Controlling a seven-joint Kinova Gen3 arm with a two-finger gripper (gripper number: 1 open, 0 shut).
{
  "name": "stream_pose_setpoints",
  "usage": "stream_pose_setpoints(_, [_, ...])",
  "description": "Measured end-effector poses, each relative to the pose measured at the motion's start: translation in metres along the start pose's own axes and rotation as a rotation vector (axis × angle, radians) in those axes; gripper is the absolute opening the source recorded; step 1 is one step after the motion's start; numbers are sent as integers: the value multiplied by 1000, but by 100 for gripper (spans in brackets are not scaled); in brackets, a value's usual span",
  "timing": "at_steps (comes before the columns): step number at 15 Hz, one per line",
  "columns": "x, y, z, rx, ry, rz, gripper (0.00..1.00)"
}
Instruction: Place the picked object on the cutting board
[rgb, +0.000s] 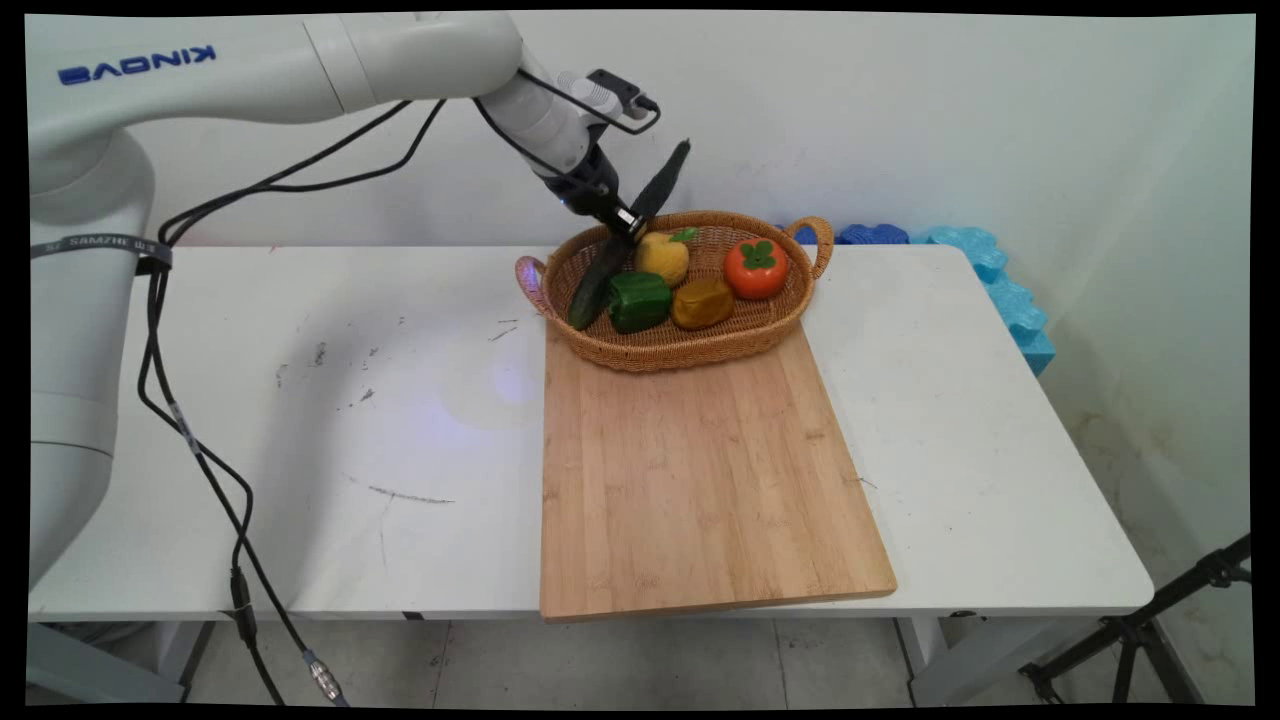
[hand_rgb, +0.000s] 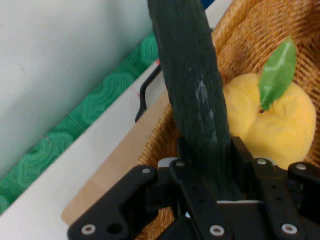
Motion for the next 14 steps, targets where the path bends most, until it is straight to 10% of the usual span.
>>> stream_pose_setpoints(14, [25,24,-152,-98,92,192,0])
